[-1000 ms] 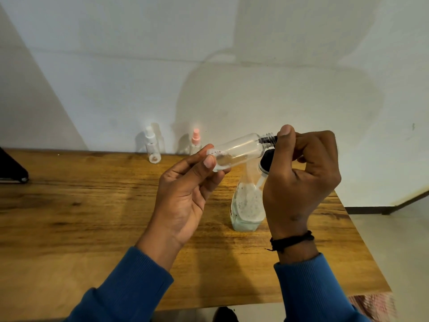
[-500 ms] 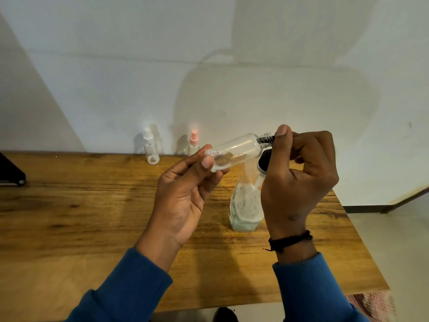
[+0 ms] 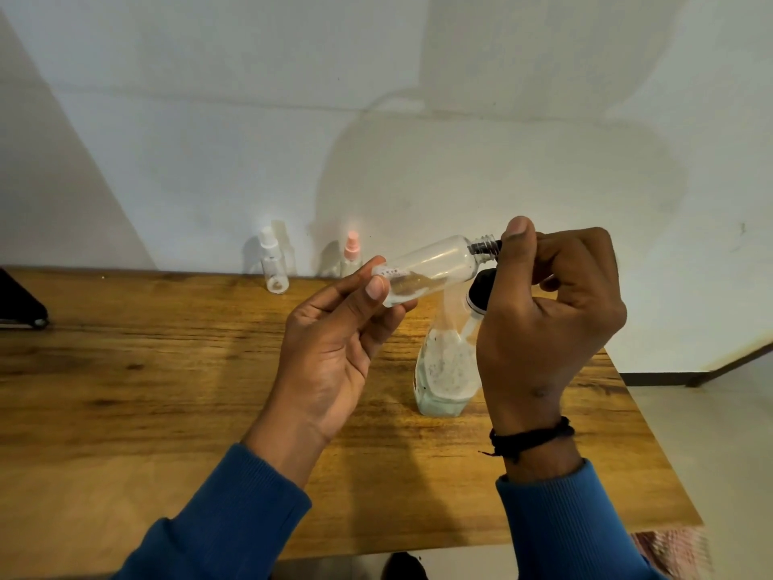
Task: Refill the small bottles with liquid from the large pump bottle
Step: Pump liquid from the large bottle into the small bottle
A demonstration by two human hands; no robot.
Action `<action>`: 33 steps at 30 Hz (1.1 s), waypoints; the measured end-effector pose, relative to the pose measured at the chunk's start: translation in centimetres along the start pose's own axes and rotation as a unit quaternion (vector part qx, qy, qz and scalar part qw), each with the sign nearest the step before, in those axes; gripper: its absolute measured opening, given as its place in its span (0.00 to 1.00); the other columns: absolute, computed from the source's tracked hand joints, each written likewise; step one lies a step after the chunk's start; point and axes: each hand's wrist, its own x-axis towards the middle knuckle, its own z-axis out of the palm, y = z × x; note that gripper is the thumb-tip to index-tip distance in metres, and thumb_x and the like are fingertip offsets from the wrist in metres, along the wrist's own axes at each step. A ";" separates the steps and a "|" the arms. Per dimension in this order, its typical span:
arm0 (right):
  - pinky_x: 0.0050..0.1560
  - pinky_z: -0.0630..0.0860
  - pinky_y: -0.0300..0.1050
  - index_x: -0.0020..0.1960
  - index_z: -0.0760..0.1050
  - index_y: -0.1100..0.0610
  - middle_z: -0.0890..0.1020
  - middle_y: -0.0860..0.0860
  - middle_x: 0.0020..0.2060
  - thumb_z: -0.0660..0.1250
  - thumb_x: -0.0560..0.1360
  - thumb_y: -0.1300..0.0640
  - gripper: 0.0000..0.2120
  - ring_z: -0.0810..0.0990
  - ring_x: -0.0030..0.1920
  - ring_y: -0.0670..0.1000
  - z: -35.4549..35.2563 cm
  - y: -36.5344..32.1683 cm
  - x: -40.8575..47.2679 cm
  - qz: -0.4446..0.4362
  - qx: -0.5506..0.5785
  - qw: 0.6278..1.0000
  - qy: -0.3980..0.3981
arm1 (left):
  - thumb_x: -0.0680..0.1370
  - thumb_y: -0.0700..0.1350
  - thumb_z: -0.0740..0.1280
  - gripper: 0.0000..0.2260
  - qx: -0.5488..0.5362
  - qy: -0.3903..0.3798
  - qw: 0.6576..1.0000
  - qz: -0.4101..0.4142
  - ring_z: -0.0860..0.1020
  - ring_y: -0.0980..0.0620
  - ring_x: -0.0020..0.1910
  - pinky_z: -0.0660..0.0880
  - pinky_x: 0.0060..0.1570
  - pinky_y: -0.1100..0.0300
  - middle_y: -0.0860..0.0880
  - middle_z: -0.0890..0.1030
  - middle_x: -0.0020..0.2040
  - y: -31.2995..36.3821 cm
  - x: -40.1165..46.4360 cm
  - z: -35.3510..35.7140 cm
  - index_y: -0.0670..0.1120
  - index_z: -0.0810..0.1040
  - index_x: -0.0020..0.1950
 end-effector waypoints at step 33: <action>0.37 0.63 0.30 0.35 0.71 0.54 0.72 0.50 0.32 0.68 0.77 0.63 0.14 0.68 0.34 0.40 -0.2 0.1 0.3 -0.008 -0.004 1.000 0.001 | 0.68 0.39 0.71 0.17 -0.008 0.008 1.000 -0.003 0.85 0.44 0.45 0.82 0.40 0.64 0.40 0.84 0.56 -0.2 -0.1 0.0 0.38 0.81 0.56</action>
